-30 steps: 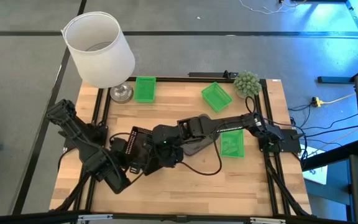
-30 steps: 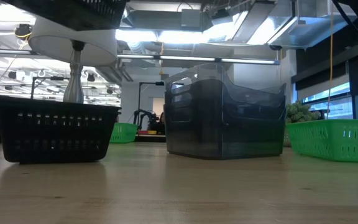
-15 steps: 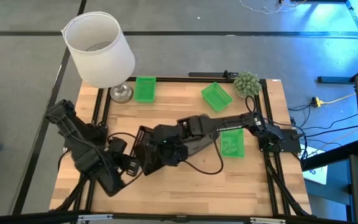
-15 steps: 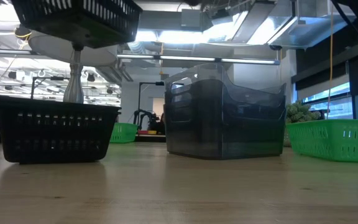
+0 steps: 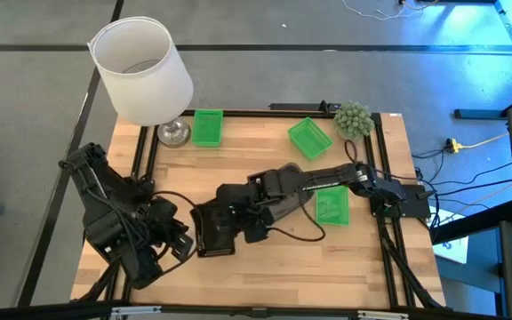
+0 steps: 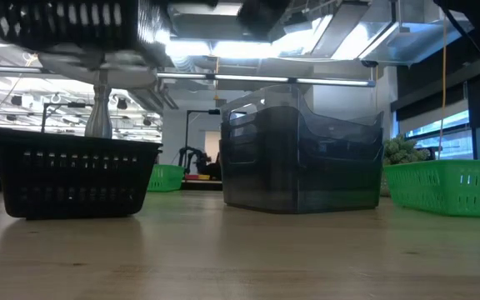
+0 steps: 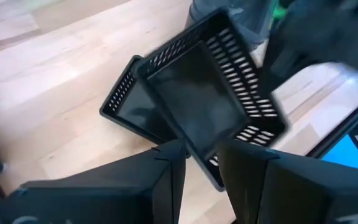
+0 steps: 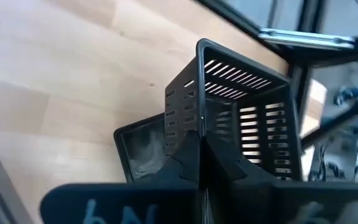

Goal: Stack baskets by color
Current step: Stack the top black bin on top of the bottom black bin

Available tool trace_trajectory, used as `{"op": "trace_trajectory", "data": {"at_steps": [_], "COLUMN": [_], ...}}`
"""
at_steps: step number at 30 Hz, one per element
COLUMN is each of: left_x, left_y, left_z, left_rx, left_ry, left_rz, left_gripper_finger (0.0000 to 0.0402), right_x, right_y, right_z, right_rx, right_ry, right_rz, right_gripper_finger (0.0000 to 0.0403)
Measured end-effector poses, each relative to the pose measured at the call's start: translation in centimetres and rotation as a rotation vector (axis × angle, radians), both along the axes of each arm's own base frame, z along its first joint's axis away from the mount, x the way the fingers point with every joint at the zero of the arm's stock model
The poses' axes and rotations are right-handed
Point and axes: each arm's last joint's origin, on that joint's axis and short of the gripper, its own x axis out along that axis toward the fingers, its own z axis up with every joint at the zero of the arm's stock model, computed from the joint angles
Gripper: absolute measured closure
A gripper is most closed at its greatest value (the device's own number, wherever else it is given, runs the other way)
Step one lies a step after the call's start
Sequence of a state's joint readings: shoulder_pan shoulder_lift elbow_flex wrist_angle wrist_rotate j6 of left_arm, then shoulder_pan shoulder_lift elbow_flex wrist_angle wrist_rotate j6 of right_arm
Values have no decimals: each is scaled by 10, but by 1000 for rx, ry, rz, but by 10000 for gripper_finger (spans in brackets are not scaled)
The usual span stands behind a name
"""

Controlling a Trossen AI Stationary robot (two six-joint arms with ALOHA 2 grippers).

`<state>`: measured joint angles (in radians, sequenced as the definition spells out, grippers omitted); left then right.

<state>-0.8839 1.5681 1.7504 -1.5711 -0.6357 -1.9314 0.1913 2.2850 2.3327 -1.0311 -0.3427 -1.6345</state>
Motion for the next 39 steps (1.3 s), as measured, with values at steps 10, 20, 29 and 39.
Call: {"op": "trace_trajectory", "data": {"at_steps": [10, 20, 29, 39], "left_x": [0, 0, 0, 0], "left_y": [0, 0, 0, 0], "left_z": [0, 0, 0, 0], "left_rx": [-3, -29, -32, -37], "left_ry": [-1, -13, -15, -18], "left_rz": [2, 39, 44, 52], "left_gripper_finger": [319, 319, 319, 319], "right_x": [20, 24, 23, 25], "right_y": [-13, -43, -54, -56], "right_z": [-36, -49, -52, -58], "right_rx": [-85, -85, -75, -33], "right_ry": [-38, -4, -15, -38], "right_rz": [111, 159, 252, 311], "right_gripper_finger": [400, 400, 400, 400]}}
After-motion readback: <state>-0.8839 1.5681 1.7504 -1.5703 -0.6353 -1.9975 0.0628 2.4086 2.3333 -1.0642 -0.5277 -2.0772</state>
